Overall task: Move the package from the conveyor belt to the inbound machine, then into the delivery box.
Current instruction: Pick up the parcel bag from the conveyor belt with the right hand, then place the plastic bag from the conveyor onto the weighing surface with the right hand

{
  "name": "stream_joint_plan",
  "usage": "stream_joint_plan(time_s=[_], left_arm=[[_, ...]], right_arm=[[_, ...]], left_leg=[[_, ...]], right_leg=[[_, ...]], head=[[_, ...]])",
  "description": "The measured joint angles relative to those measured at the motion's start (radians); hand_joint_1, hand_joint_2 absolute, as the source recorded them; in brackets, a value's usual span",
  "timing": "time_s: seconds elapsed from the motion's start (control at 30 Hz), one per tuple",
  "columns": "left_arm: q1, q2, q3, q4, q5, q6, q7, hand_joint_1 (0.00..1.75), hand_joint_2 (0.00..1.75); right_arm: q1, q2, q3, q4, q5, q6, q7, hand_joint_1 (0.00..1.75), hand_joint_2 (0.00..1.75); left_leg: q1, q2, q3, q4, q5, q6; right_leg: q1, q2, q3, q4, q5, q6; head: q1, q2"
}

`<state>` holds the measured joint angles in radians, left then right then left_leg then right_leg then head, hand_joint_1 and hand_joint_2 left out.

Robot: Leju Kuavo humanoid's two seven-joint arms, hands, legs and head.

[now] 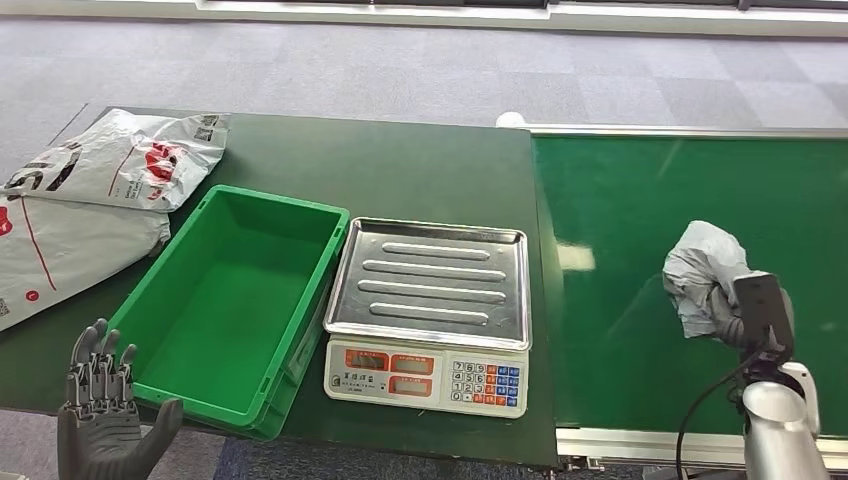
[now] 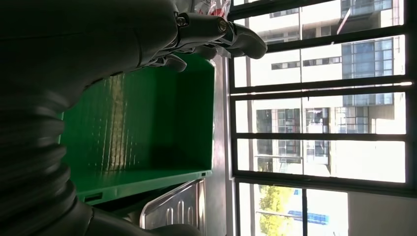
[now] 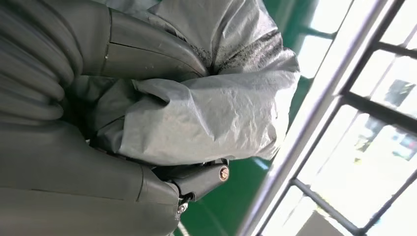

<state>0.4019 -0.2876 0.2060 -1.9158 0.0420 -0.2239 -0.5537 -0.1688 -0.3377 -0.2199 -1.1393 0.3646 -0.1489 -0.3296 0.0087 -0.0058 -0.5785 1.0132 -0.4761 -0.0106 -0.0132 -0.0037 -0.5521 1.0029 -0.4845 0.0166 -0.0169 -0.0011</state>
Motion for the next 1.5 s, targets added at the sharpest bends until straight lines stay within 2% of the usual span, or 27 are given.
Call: stream_joint_plan(time_s=[0.1,0.17,0.33,0.47,0.67,0.7,0.8,0.83,0.87,1.0,1.1,1.23,1.33,1.47,1.5], left_arm=[[-0.006,0.008,-0.032,0.009,-0.007,0.042,-0.014,0.00,1.75],[-0.012,0.016,-0.063,0.017,-0.012,0.079,-0.022,0.00,1.75],[-0.020,0.049,-0.144,0.037,-0.005,0.168,-0.032,0.00,1.75],[-0.020,0.070,-0.189,0.049,0.001,0.191,-0.033,0.00,1.75],[-0.020,0.094,-0.219,0.056,0.013,0.207,-0.031,0.00,1.75],[-0.020,0.099,-0.224,0.056,0.016,0.211,-0.030,0.00,1.75],[-0.019,0.112,-0.237,0.056,0.024,0.225,-0.022,0.00,1.75],[-0.019,0.116,-0.241,0.056,0.026,0.229,-0.019,0.00,1.75],[-0.019,0.120,-0.245,0.056,0.028,0.232,-0.016,0.00,1.75],[-0.019,0.136,-0.260,0.056,0.035,0.238,0.003,0.00,1.75],[-0.019,0.141,-0.262,0.055,0.035,0.233,0.023,0.00,1.75],[-0.020,0.143,-0.264,0.056,0.027,0.217,0.036,0.00,1.75],[-0.020,0.142,-0.264,0.056,0.014,0.206,0.038,0.00,1.75],[-0.022,0.142,-0.264,0.056,-0.001,0.200,0.031,0.00,1.75],[-0.023,0.142,-0.264,0.056,-0.003,0.200,0.029,0.00,1.75]], right_arm=[[-0.012,0.047,0.196,-0.198,-0.011,-0.075,0.060,1.75,1.75],[-0.046,0.080,0.329,-0.256,-0.007,-0.096,0.075,1.75,1.75],[-0.148,0.183,0.607,-0.268,-0.011,-0.095,0.092,1.75,1.75],[-0.198,0.249,0.714,-0.259,-0.012,-0.097,0.110,1.75,1.75],[-0.223,0.283,0.764,-0.255,-0.023,-0.088,0.144,1.73,1.75],[-0.225,0.289,0.766,-0.255,-0.023,-0.081,0.167,1.61,1.75],[-0.236,0.306,0.767,-0.252,-0.006,-0.048,0.255,0.32,1.75],[-0.240,0.311,0.767,-0.249,0.001,-0.036,0.280,0.00,1.75],[-0.245,0.316,0.767,-0.245,0.009,-0.021,0.303,0.00,1.75],[-0.268,0.332,0.767,-0.208,0.069,0.079,0.410,0.00,0.00],[-0.273,0.346,0.767,-0.169,0.121,0.133,0.453,0.00,0.00],[-0.268,0.359,0.767,-0.143,0.138,0.138,0.437,0.00,0.00],[-0.253,0.365,0.762,-0.150,0.125,0.119,0.392,0.00,0.00],[-0.219,0.372,0.735,-0.203,0.065,0.083,0.267,0.00,0.00],[-0.214,0.373,0.729,-0.217,0.057,0.077,0.247,0.00,0.44]], left_leg=[[0.000,0.005,0.003,0.000,0.001,-0.002],[0.001,0.007,0.006,0.000,0.003,-0.004],[0.002,0.005,0.007,-0.001,0.005,-0.008],[0.002,0.004,0.007,-0.001,0.006,-0.008],[0.002,0.004,0.006,0.000,0.005,-0.008],[0.002,0.004,0.006,0.000,0.005,-0.008],[0.002,0.004,0.006,0.000,0.005,-0.008],[0.002,0.004,0.006,0.000,0.005,-0.008],[0.002,0.004,0.006,0.000,0.005,-0.008],[0.002,0.004,0.006,0.000,0.006,-0.008],[0.002,0.003,0.006,0.000,0.006,-0.008],[0.002,0.004,0.006,0.000,0.006,-0.008],[0.002,0.004,0.006,0.000,0.006,-0.008],[0.002,0.004,0.006,0.000,0.006,-0.008],[0.002,0.004,0.006,0.000,0.006,-0.008]], right_leg=[[0.001,0.006,-0.003,0.001,0.001,-0.002],[0.003,0.007,-0.005,0.002,0.002,-0.004],[0.005,0.006,-0.006,0.003,0.003,-0.006],[0.005,0.005,-0.006,0.003,0.003,-0.006],[0.003,0.005,-0.006,0.003,0.003,-0.006],[0.003,0.005,-0.006,0.003,0.003,-0.006],[0.003,0.005,-0.006,0.003,0.003,-0.006],[0.003,0.005,-0.006,0.003,0.003,-0.006],[0.003,0.005,-0.006,0.003,0.003,-0.006],[0.004,0.005,-0.006,0.003,0.004,-0.006],[0.004,0.004,-0.006,0.003,0.004,-0.006],[0.004,0.005,-0.006,0.003,0.004,-0.006],[0.004,0.005,-0.007,0.003,0.004,-0.006],[0.004,0.005,-0.007,0.003,0.004,-0.006],[0.004,0.005,-0.007,0.003,0.004,-0.006]], head=[[0.000,0.000],[0.000,0.000],[0.000,0.000],[0.000,0.000],[0.000,0.000],[0.000,0.000],[0.000,0.000],[0.000,0.000],[0.000,0.000],[0.000,0.000],[0.000,0.000],[0.000,0.000],[0.000,0.000],[0.000,0.000],[0.000,0.000]])
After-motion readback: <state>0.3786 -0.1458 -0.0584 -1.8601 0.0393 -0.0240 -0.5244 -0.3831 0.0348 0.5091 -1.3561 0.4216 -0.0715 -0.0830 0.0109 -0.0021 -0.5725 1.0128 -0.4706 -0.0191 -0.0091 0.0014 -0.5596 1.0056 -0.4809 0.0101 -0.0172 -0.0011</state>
